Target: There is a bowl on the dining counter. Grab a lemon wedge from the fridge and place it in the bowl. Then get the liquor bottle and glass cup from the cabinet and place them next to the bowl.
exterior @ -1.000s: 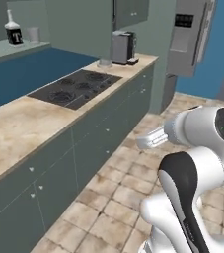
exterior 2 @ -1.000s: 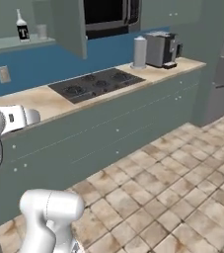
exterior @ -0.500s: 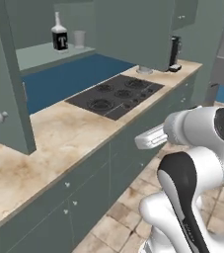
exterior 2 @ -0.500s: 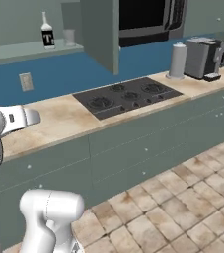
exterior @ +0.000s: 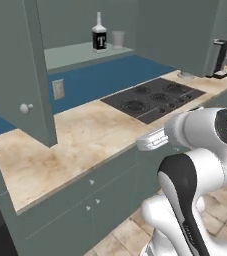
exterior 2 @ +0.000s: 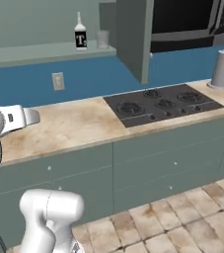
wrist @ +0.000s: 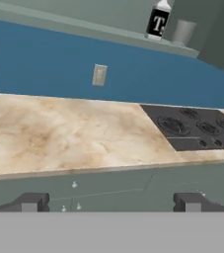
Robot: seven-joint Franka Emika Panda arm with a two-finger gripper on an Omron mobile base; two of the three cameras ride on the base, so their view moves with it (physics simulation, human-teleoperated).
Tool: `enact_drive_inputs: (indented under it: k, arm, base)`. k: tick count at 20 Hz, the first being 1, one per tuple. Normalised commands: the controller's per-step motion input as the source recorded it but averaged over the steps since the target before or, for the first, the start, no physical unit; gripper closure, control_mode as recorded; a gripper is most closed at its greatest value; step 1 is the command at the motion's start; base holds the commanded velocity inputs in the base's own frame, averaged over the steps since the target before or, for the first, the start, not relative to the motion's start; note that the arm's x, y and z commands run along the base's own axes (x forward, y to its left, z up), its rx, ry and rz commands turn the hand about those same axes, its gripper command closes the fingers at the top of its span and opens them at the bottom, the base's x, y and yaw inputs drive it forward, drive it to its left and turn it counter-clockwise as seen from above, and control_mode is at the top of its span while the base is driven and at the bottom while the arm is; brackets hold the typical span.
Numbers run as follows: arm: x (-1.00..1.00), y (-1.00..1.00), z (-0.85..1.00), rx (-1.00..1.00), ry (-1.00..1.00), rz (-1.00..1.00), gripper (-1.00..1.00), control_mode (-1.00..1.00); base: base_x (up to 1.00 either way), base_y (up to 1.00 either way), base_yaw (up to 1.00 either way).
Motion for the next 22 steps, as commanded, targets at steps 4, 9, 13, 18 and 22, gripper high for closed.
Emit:
enact_drive_inputs:
  k: [4, 9, 13, 18, 22]
  arm:
    - [0.0, 0.0, 0.0, 0.0, 0.0, 0.0, -1.0, 1.0]
    - [0.0, 0.0, 0.0, 0.0, 0.0, 0.0, -1.0, 1.0]
    - [0.0, 0.0, 0.0, 0.0, 0.0, 0.0, -1.0, 1.0]
    - [0.0, 0.0, 0.0, 0.0, 0.0, 0.0, -1.0, 1.0]
    - [0.0, 0.0, 0.0, 0.0, 0.0, 0.0, -1.0, 1.0]
  base:
    - [0.25, -0.48, 0.38]
    - [0.44, -0.39, 0.34]
    - [0.37, -0.34, 0.2]
    - [0.5, -0.23, 0.13]
    - [0.59, -0.05, 0.08]
